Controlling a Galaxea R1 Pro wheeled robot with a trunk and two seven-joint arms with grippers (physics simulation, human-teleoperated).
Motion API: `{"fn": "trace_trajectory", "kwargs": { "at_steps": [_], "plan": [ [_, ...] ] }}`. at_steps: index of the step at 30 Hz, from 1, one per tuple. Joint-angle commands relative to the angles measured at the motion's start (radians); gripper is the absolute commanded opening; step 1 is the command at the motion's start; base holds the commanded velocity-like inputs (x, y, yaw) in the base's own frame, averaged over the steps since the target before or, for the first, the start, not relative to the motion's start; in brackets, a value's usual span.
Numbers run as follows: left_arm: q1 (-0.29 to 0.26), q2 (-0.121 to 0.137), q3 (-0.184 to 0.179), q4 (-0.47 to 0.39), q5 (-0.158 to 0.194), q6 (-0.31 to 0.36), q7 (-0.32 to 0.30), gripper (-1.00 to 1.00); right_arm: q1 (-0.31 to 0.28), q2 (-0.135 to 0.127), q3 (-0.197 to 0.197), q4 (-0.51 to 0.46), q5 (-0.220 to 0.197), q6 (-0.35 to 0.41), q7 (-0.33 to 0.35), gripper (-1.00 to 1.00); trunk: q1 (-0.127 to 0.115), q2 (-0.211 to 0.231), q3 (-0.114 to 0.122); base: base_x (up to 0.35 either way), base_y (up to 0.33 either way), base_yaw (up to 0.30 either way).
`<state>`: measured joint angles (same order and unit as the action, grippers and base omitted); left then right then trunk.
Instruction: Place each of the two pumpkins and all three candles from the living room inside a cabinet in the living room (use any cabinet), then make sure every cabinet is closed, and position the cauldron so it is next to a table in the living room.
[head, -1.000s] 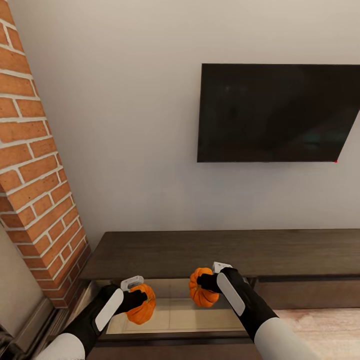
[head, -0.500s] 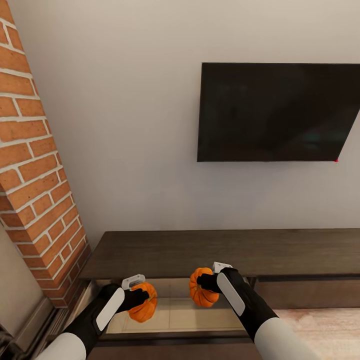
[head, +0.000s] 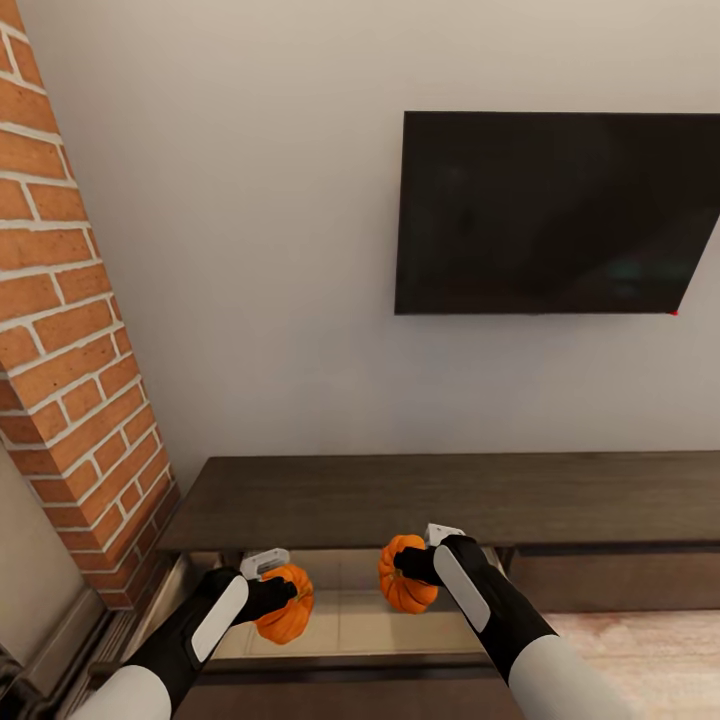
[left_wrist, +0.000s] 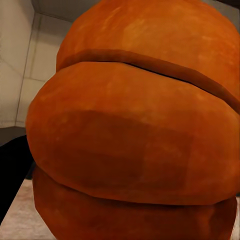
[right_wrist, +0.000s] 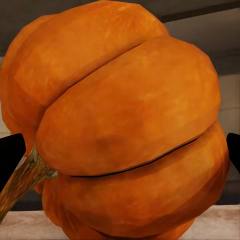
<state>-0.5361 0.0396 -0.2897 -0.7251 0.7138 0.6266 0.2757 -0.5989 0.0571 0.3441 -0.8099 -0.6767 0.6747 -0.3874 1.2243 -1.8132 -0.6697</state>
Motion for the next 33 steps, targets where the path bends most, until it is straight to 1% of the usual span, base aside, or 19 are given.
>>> {"fn": "trace_trajectory", "kwargs": {
  "at_steps": [1, 8, 11, 13, 16, 18, 22, 28, 33],
  "plan": [
    [-0.001, 0.002, -0.006, -0.002, 0.010, 0.000, 0.012, -1.00, -0.001, 0.000, 0.003, -0.001, -0.011, 0.000, -0.010, -1.00, 0.004, -0.008, -0.004, 0.000, 0.000, 0.000],
    [-0.001, 0.005, -0.011, -0.002, 0.009, -0.004, 0.011, -1.00, -0.001, 0.000, 0.004, -0.002, -0.010, 0.000, -0.009, -1.00, 0.031, -0.057, -0.026, 0.000, 0.000, 0.000],
    [-0.001, 0.006, -0.029, -0.002, 0.009, -0.009, 0.010, -1.00, -0.001, 0.000, 0.004, -0.002, -0.010, 0.000, -0.009, -1.00, 0.042, -0.078, -0.036, 0.000, 0.000, 0.000],
    [-0.001, 0.007, -0.044, -0.002, 0.009, -0.025, 0.008, -1.00, -0.001, 0.000, 0.004, -0.002, -0.010, 0.000, -0.009, -1.00, 0.050, -0.092, -0.042, 0.000, 0.000, 0.000],
    [-0.001, 0.009, -0.078, -0.002, 0.008, -0.053, 0.007, -1.00, -0.001, 0.000, 0.004, -0.002, -0.010, 0.000, -0.009, -1.00, 0.061, -0.113, -0.051, 0.000, 0.000, 0.000],
    [-0.001, 0.009, -0.086, -0.003, 0.007, -0.058, 0.006, -1.00, -0.001, 0.000, 0.004, -0.002, -0.010, 0.000, -0.009, -1.00, 0.069, -0.127, -0.057, 0.000, 0.000, 0.000],
    [0.000, 0.009, -0.092, -0.006, 0.007, -0.062, 0.006, -1.00, -0.001, 0.000, 0.004, -0.002, -0.010, 0.000, -0.009, -1.00, 0.069, -0.127, -0.057, 0.000, 0.000, 0.000],
    [0.001, 0.010, -0.102, -0.045, 0.009, -0.062, 0.005, -1.00, -0.001, 0.000, 0.004, -0.002, -0.010, 0.000, -0.008, -1.00, 0.069, -0.127, -0.057, 0.006, 0.000, 0.000],
    [0.001, 0.010, -0.111, -0.049, 0.007, -0.062, 0.006, -1.00, -0.001, 0.000, 0.004, -0.002, -0.010, 0.000, -0.007, -1.00, 0.069, -0.127, -0.057, 0.188, 0.108, 0.000]
  ]
}}
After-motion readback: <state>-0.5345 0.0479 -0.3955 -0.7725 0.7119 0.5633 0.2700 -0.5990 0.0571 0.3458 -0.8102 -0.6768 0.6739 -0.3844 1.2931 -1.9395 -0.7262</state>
